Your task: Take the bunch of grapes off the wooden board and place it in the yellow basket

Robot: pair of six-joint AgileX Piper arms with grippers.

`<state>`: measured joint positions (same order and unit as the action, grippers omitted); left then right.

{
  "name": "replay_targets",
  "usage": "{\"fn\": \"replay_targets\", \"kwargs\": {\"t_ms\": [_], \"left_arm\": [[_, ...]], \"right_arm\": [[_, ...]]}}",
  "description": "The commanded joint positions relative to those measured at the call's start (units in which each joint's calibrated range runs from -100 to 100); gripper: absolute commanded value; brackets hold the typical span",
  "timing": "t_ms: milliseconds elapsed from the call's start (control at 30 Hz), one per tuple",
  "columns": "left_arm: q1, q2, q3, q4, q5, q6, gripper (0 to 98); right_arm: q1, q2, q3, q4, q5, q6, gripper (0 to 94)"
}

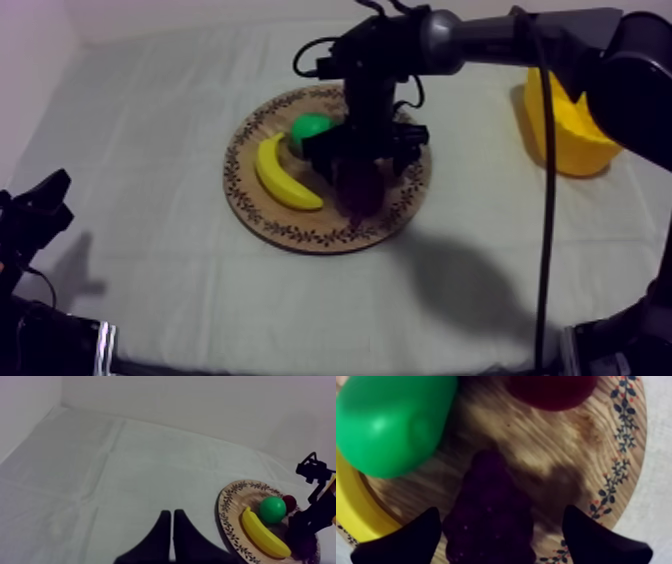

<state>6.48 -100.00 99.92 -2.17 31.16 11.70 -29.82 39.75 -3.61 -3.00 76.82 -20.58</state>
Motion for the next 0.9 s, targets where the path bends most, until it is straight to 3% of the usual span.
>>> {"fn": "replay_targets", "kwargs": {"t_ms": [0,233,433,567,867], "left_arm": [[0.0,0.0,0.0,0.0,0.0,0.0,0.1],[0.0,0.0,0.0,0.0,0.0,0.0,0.1],[0.0,0.0,0.0,0.0,0.0,0.0,0.1],[0.0,0.0,0.0,0.0,0.0,0.0,0.1],[0.0,0.0,0.0,0.0,0.0,0.0,0.1]], "right_arm": [[0.0,0.1,0.2,-0.3,-0.4,0.1,89.4],[-0.5,0.0,1.1,-0.3,-2.9,0.5,54.0],[-1.0,-1.0,1.3,-0.4,-3.5,0.7,34.4],[-1.2,-3.1,2.3,-0.2,-3.8,0.5,28.9],[0.1,-14.4,7.3,2.6,-4.1,1.1,26.0]]}}
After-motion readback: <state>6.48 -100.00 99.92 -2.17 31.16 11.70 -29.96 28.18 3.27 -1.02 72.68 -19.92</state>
